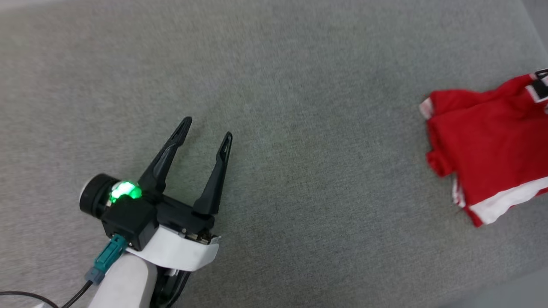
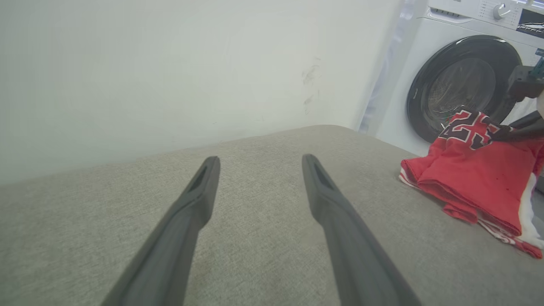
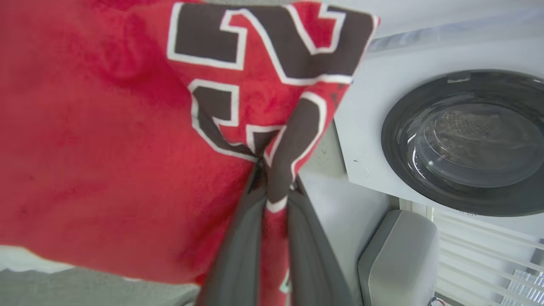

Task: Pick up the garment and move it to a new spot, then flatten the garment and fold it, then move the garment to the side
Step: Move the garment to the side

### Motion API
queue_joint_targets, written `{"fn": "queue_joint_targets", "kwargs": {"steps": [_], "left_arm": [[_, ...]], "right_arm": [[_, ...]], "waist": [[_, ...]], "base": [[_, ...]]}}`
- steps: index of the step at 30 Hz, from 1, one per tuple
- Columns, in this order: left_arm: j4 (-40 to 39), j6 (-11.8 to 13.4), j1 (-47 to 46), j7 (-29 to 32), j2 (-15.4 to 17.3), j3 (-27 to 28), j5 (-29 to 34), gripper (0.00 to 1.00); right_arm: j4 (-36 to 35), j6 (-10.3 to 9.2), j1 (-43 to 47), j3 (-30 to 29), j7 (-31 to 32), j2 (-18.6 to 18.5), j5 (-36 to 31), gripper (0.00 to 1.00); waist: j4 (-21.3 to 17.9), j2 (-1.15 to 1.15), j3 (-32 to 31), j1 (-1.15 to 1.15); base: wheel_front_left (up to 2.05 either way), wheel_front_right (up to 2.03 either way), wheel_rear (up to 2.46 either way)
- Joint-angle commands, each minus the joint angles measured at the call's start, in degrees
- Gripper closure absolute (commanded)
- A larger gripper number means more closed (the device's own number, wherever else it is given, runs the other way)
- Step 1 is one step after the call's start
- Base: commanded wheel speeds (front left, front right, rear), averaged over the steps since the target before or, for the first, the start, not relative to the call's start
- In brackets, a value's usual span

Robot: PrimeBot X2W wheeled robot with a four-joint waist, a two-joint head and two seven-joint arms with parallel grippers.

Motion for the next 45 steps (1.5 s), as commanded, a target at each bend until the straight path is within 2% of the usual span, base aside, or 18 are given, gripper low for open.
{"fn": "queue_joint_targets", "kwargs": {"steps": [1, 10, 18, 19, 20, 21, 30, 33, 36, 42, 45], "left_arm": [[-0.57, 0.05, -1.72, -0.12, 0.78, -0.56, 0.46, 0.00], [-2.96, 0.05, -3.95, -0.12, 2.40, -1.52, 1.53, 0.00], [-2.99, 0.05, -3.34, -0.12, 2.70, -1.74, 2.11, 0.00], [-2.83, 0.05, -3.19, -0.12, 2.68, -1.75, 2.13, 0.00], [-2.70, 0.05, -3.03, -0.12, 2.60, -1.62, 2.10, 0.00], [-2.52, 0.05, -2.83, -0.12, 2.44, -1.50, 2.08, 0.00], [-1.13, 0.17, 1.48, -0.12, 0.87, 1.61, 2.17, 0.00], [-0.36, 0.37, 3.79, -0.12, -1.01, 4.29, 0.72, 0.00], [-0.13, 0.46, 5.96, -0.12, -2.61, 6.81, 0.27, 0.00], [0.45, 0.75, 9.60, -0.13, -5.23, 9.89, 1.16, 0.00], [0.74, 0.92, 11.22, -0.12, -6.19, 10.89, 2.21, 0.00]], "right_arm": [[3.11, -0.10, -1.00, -1.81, -1.82, -0.14, -0.77, 1.00], [15.55, -0.10, -0.86, -14.50, -8.61, 0.45, -3.47, 1.00], [20.16, -0.10, -0.64, -18.88, -10.02, 3.94, -5.61, 1.00], [20.40, -0.10, -0.55, -19.15, -9.82, 4.39, -6.14, 0.89], [20.57, -0.10, -0.65, -19.92, -9.98, 4.80, -6.48, 0.20], [20.36, -0.10, -0.64, -20.08, -10.26, 5.17, -7.01, 0.00], [15.11, -0.10, -0.35, -20.87, -12.26, 5.44, -8.13, 0.00], [11.69, -0.10, -0.16, -21.93, -14.64, 6.76, -6.90, 0.00], [7.50, -0.10, 0.95, -23.54, -18.07, 9.60, -5.77, 0.00], [-1.10, -0.10, 6.16, -27.22, -23.72, 18.49, -2.33, 0.00], [-5.21, -0.09, 10.68, -27.95, -26.48, 21.79, 0.22, 0.00]], "waist": [[-1.23, 0.00, 5.10, -0.01], [1.63, 0.00, 9.62, -0.01], [2.86, 0.00, 9.34, -0.01], [2.96, 0.00, 8.98, -0.01], [3.02, 0.00, 8.53, -0.01], [3.10, 0.00, 7.92, -0.01], [3.67, 0.00, -0.26, -0.01], [4.41, 0.00, -4.57, -0.01], [5.05, 0.00, -8.58, -0.01], [7.40, 0.00, -15.82, -0.01], [8.80, 0.00, -18.58, -0.01]], "base": [[0.00, 0.00, 0.00], [0.00, 0.00, 0.00], [0.00, 0.00, 0.00], [0.00, 0.00, 0.00], [0.00, 0.00, 0.00], [0.00, 0.00, 0.00], [0.00, 0.00, 0.00], [0.00, 0.00, 0.00], [0.00, 0.00, 0.00], [0.00, 0.00, 0.00], [0.00, 0.00, 0.00]]}}
